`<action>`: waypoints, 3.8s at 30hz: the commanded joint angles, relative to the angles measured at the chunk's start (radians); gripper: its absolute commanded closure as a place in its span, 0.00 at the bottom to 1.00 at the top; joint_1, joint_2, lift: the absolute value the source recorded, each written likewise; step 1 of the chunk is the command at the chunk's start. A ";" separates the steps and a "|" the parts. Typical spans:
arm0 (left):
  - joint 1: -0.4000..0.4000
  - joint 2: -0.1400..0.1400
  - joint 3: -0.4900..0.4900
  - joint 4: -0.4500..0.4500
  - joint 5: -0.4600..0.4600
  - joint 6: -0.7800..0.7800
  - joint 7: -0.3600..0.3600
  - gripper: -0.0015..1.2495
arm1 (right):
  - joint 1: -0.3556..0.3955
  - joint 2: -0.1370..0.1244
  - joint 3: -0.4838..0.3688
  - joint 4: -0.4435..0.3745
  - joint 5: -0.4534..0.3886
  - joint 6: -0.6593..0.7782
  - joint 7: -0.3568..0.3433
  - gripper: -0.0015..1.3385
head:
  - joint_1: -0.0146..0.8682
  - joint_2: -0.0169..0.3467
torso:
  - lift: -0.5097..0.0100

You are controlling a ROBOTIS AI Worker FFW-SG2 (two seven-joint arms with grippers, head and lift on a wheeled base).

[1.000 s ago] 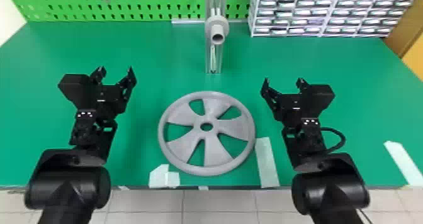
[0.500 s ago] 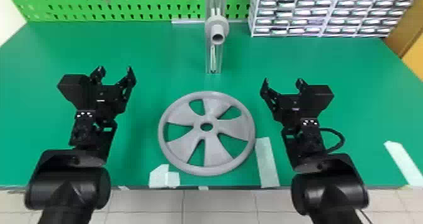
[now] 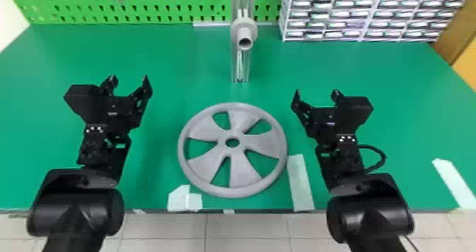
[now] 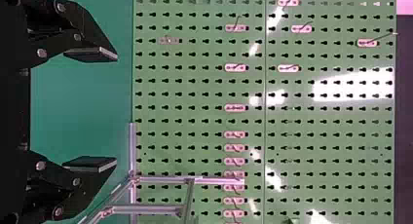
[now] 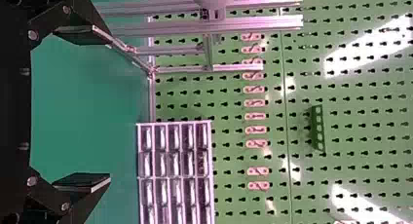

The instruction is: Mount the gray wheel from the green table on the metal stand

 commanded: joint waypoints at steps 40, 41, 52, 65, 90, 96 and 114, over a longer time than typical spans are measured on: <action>-0.014 0.035 0.012 0.000 0.005 -0.018 0.000 0.39 | -0.135 0.015 -0.066 -0.653 -0.308 1.496 -0.132 0.21 | 1.00 0.19 | 0.80; -0.018 0.042 0.008 -0.001 0.005 -0.018 0.000 0.39 | -0.141 0.015 -0.072 -0.653 -0.320 1.525 -0.132 0.21 | 1.00 0.19 | 0.80; -0.068 0.136 -0.100 0.002 0.012 -0.018 0.062 0.39 | -0.153 0.015 -0.133 -0.617 -0.418 1.689 -0.132 0.21 | 1.00 0.19 | 0.80; -0.114 0.228 -0.202 0.014 0.054 -0.018 0.117 0.39 | -0.205 -0.026 -0.138 -0.532 -0.521 1.737 -0.132 0.21 | 1.00 0.19 | 0.80; -0.137 0.228 -0.212 0.026 0.071 -0.038 0.135 0.40 | -0.305 -0.074 -0.041 -0.318 -0.578 1.726 -0.132 0.22 | 1.00 0.19 | 0.80; -0.135 0.228 -0.212 0.026 0.071 -0.040 0.135 0.39 | -0.313 -0.072 -0.024 -0.288 -0.589 1.714 -0.132 0.22 | 1.00 0.19 | 0.80; -0.135 0.229 -0.212 0.026 0.071 -0.041 0.135 0.39 | -0.345 -0.093 0.023 -0.225 -0.579 1.712 -0.132 0.26 | 1.00 0.19 | 0.80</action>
